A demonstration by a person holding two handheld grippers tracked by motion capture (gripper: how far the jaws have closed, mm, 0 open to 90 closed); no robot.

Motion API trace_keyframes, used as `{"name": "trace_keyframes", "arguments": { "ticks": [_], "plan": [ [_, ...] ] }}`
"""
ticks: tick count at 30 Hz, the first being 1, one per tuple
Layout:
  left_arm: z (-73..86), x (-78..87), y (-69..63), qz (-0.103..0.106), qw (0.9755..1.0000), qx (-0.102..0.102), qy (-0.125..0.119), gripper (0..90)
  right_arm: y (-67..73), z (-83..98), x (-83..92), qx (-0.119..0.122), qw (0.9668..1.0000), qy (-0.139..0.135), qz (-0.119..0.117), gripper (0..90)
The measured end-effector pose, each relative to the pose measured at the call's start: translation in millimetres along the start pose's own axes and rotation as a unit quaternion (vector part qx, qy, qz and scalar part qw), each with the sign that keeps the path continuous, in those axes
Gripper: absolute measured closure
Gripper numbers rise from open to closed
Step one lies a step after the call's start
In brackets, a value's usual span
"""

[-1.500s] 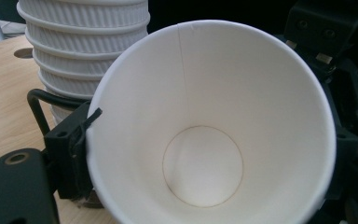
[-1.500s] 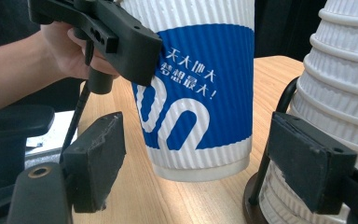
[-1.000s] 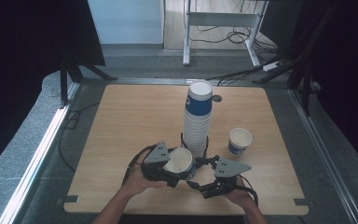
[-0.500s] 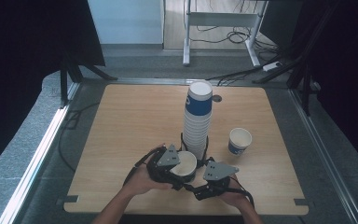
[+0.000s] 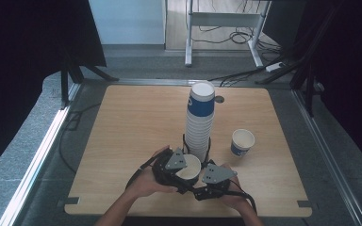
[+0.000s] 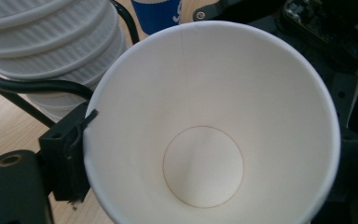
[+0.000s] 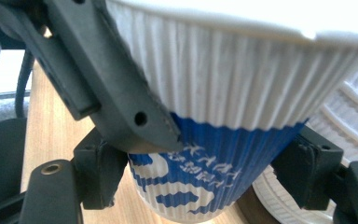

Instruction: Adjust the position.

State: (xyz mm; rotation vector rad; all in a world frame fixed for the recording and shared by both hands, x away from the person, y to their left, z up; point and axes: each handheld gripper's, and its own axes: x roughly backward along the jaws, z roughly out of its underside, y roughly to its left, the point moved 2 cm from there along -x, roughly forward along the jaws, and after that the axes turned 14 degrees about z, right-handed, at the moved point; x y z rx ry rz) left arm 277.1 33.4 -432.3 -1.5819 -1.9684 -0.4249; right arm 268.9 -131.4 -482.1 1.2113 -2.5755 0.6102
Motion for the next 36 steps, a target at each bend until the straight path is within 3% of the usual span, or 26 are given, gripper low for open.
{"name": "trace_keyframes", "arguments": {
  "ticks": [4, 9, 13, 16, 21, 26, 30, 36],
  "plan": [
    [-0.3, 4.8, 0.8, -0.013, 0.9997, 0.012, -0.015, 7.1, -1.6, 0.7, 1.3, -0.009, 0.9999, -0.008, 0.004, 25.5],
    [-2.0, 17.2, -0.5, -0.024, 0.998, 0.028, -0.052, 3.0, -5.7, 1.4, 3.9, -0.025, 0.9993, -0.02, 0.02, 25.7],
    [1.1, 25.1, -1.9, -0.018, 0.9958, 0.037, -0.082, 2.4, -8.6, 2.4, 5.6, -0.038, 0.9986, -0.023, 0.028, 25.8],
    [5.4, 29.0, -4.5, -0.024, 0.9946, 0.039, -0.093, 2.4, -10.0, 2.4, 7.0, -0.044, 0.9983, -0.026, 0.028, 25.8],
    [13.2, 33.8, -10.8, -0.017, 0.9918, 0.044, -0.119, 2.5, -10.8, 2.4, 8.6, -0.049, 0.998, -0.028, 0.03, 25.8],
    [23.5, 35.8, -12.1, -0.017, 0.9893, 0.051, -0.136, 2.7, -12.2, 2.6, 11.0, -0.056, 0.9975, -0.033, 0.028, 25.8],
    [30.2, 36.8, -9.6, -0.027, 0.9898, 0.058, -0.128, 3.9, -14.0, 3.1, 13.2, -0.062, 0.997, -0.037, 0.028, 25.8],
    [38.9, 42.9, -7.4, -0.037, 0.9876, 0.067, -0.137, 4.8, -15.7, 3.6, 15.3, -0.067, 0.9965, -0.042, 0.029, 25.8]
  ]
}}
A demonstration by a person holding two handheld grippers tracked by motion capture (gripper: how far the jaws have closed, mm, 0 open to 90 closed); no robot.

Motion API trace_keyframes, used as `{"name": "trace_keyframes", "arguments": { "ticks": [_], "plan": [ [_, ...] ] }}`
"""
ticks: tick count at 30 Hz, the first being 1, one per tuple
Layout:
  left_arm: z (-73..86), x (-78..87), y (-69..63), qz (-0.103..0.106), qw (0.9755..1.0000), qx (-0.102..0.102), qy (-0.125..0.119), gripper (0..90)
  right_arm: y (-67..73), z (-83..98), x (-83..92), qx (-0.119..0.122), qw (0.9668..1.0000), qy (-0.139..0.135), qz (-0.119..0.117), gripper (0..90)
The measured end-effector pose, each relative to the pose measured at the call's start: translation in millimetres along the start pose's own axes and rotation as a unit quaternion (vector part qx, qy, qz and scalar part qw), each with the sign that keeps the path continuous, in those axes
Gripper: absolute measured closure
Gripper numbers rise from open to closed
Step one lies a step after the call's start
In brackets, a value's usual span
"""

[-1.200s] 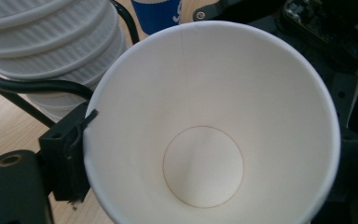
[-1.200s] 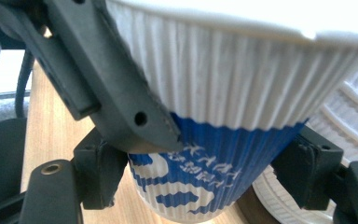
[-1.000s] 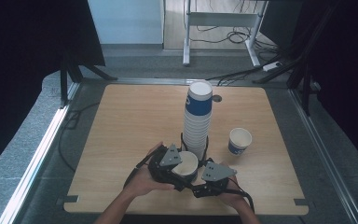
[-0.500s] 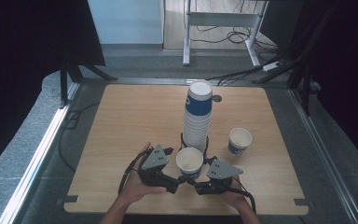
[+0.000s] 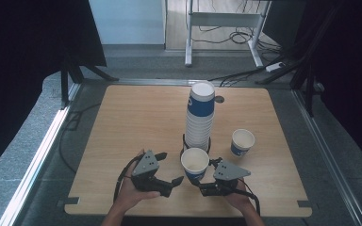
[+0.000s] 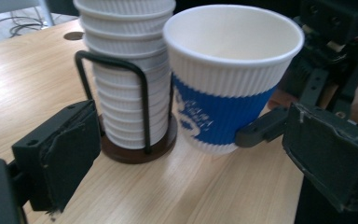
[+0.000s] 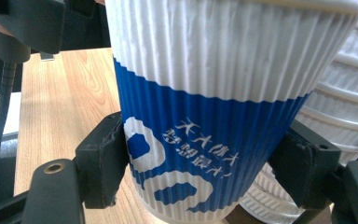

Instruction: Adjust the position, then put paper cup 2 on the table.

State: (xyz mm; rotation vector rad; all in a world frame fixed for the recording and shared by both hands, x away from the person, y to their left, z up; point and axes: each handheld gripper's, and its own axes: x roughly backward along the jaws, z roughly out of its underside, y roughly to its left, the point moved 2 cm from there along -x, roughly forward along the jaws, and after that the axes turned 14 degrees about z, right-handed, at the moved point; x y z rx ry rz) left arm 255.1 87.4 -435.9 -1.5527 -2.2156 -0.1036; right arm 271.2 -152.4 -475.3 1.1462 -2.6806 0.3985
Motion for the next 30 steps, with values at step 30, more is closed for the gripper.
{"name": "trace_keyframes", "arguments": {
  "ticks": [30],
  "plan": [
    [9.5, -9.4, 12.9, -0.008, 0.9997, 0.023, 0.011, 5.8, -15.4, -8.3, 17.3, -0.018, 0.9993, -0.033, 0.01, 25.8]
  ]
}}
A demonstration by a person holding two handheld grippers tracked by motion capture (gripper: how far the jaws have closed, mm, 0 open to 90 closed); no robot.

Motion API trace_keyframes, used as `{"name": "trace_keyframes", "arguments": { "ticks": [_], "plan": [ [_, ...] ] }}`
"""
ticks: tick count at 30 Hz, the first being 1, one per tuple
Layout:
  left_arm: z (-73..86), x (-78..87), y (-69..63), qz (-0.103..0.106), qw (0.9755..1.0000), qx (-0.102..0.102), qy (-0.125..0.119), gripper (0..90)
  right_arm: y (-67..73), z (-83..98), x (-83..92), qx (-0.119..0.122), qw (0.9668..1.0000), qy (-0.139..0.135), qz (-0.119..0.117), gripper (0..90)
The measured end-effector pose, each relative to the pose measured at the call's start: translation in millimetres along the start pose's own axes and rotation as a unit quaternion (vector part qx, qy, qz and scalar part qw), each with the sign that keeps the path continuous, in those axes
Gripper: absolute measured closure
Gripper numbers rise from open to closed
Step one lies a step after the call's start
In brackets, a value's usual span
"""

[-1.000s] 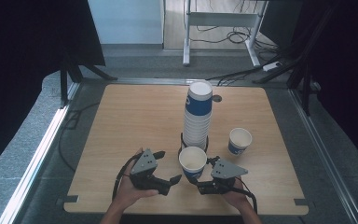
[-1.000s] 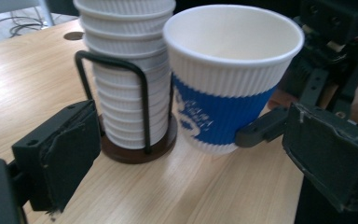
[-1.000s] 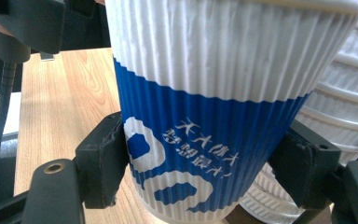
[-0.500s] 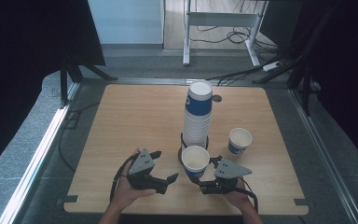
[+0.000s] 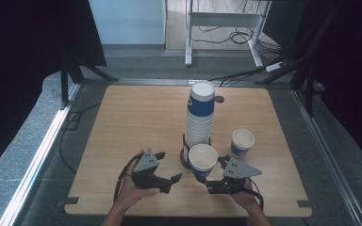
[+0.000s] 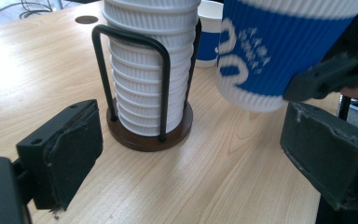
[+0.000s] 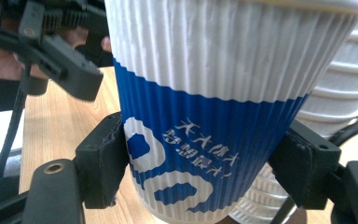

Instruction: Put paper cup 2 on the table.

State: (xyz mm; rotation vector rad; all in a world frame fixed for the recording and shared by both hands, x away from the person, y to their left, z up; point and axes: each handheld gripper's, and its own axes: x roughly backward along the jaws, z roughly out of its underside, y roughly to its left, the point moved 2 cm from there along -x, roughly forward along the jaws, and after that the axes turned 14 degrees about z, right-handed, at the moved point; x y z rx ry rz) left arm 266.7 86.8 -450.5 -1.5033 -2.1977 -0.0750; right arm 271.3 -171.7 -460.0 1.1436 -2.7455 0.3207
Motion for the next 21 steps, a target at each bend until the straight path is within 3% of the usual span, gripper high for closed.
{"name": "trace_keyframes", "arguments": {
  "ticks": [7, 12, 21],
  "plan": [
    [-2.3, 3.8, -7.3, -0.01, 0.9998, -0.015, 0.002, 6.2, -6.8, -10.3, 11.2, -0.003, 0.9997, -0.02, 0.014, 25.9],
    [-4.6, 8.8, -8.7, -0.008, 0.9998, -0.015, -0.009, 6.2, -12.9, -19.3, 24.3, -0.002, 0.9987, -0.037, 0.033, 25.9],
    [-1.9, 6.0, -7.3, -0.014, 0.9998, -0.013, -0.001, 6.2, -34.9, -22.4, 47.1, -0.011, 0.9959, -0.053, 0.072, 25.9]
  ]
}}
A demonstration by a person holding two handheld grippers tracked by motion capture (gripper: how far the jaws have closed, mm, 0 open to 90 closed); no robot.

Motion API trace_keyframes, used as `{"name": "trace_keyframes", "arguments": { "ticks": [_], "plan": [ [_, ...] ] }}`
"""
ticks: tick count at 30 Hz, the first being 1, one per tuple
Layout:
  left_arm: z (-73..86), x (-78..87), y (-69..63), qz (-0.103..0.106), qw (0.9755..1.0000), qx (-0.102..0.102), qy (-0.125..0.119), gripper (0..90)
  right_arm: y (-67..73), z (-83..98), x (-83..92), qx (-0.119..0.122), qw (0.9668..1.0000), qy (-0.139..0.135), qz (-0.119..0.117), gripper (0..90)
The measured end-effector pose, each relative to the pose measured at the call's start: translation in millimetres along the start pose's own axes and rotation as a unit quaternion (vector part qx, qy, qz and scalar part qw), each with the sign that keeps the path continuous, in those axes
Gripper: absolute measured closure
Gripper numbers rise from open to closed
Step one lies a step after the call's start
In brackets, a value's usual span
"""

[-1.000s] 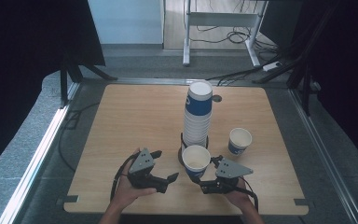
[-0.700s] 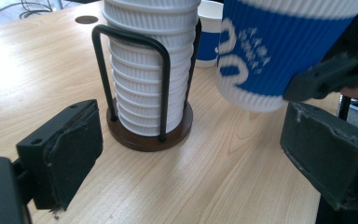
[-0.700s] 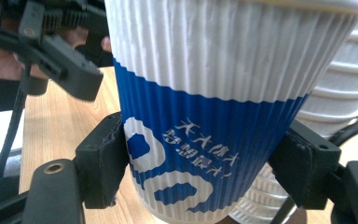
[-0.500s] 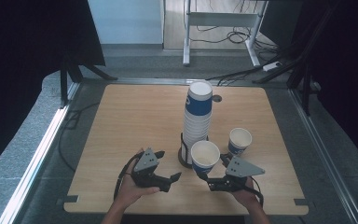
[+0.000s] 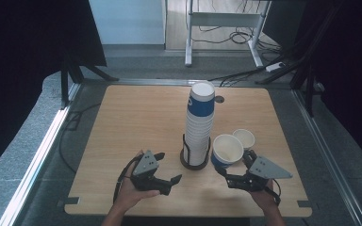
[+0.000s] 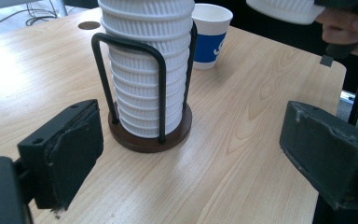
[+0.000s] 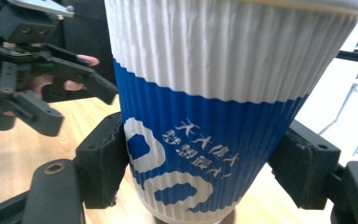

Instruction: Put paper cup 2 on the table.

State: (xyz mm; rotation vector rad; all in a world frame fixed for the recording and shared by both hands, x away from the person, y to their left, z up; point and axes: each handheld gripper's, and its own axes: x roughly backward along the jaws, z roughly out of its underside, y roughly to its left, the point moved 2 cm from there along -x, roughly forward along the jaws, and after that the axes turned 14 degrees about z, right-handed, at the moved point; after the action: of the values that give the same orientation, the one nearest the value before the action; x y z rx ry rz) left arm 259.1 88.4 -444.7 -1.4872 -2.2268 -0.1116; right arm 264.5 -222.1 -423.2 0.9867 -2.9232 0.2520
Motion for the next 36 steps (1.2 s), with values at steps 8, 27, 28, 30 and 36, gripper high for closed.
{"name": "trace_keyframes", "arguments": {
  "ticks": [8, 27, 28, 30, 36],
  "plan": [
    [1.5, 1.7, 1.2, -0.004, 1.0, -0.001, 0.003, 6.3, -22.6, 0.8, 16.2, -0.011, 0.9992, -0.001, 0.039, 26.0],
    [6.7, -0.8, 6.9, -0.009, 0.9998, 0.008, 0.012, 6.4, -98.9, 44.0, 36.5, -0.053, 0.9805, 0.051, 0.182, 26.2],
    [7.0, -1.0, 7.2, -0.009, 0.9998, 0.009, 0.013, 6.4, -101.4, 46.6, 36.4, -0.054, 0.9793, 0.055, 0.187, 26.2],
    [7.5, -1.3, 7.5, -0.01, 0.9998, 0.009, 0.014, 6.4, -105.7, 51.6, 36.0, -0.057, 0.9772, 0.062, 0.195, 26.2],
    [7.6, -1.8, 7.2, -0.007, 0.9998, 0.009, 0.014, 6.4, -117.7, 65.0, 37.0, -0.073, 0.972, 0.077, 0.21, 26.2]
  ]
}}
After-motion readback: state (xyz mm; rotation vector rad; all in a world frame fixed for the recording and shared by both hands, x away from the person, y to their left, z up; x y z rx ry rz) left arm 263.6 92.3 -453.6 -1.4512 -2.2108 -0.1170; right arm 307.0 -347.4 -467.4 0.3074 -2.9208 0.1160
